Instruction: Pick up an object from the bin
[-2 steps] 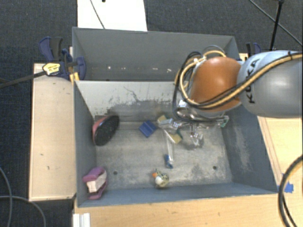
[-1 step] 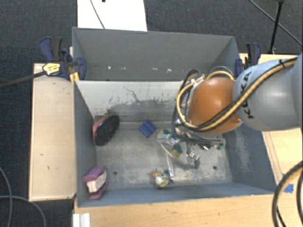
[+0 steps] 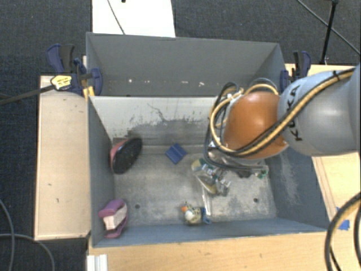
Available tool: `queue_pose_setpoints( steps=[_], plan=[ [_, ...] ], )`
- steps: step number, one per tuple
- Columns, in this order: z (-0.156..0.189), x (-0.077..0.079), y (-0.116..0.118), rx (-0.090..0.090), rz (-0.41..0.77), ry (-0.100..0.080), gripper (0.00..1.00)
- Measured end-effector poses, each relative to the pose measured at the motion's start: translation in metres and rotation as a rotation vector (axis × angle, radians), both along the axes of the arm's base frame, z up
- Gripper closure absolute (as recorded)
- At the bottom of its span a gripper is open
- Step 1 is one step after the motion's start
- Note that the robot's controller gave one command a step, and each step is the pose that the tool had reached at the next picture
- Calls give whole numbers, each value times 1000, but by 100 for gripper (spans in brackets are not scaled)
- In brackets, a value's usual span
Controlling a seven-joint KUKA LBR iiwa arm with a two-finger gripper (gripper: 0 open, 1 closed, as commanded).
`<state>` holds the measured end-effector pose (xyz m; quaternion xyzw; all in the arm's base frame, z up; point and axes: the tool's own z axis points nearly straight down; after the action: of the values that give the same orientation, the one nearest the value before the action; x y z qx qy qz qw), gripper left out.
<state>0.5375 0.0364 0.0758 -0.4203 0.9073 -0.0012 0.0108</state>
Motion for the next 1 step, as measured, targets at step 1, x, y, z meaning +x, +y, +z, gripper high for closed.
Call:
queue_pose_setpoints(
  steps=[1],
  plan=[
    [32,1,1,-5,-1,14,100]
  ],
)
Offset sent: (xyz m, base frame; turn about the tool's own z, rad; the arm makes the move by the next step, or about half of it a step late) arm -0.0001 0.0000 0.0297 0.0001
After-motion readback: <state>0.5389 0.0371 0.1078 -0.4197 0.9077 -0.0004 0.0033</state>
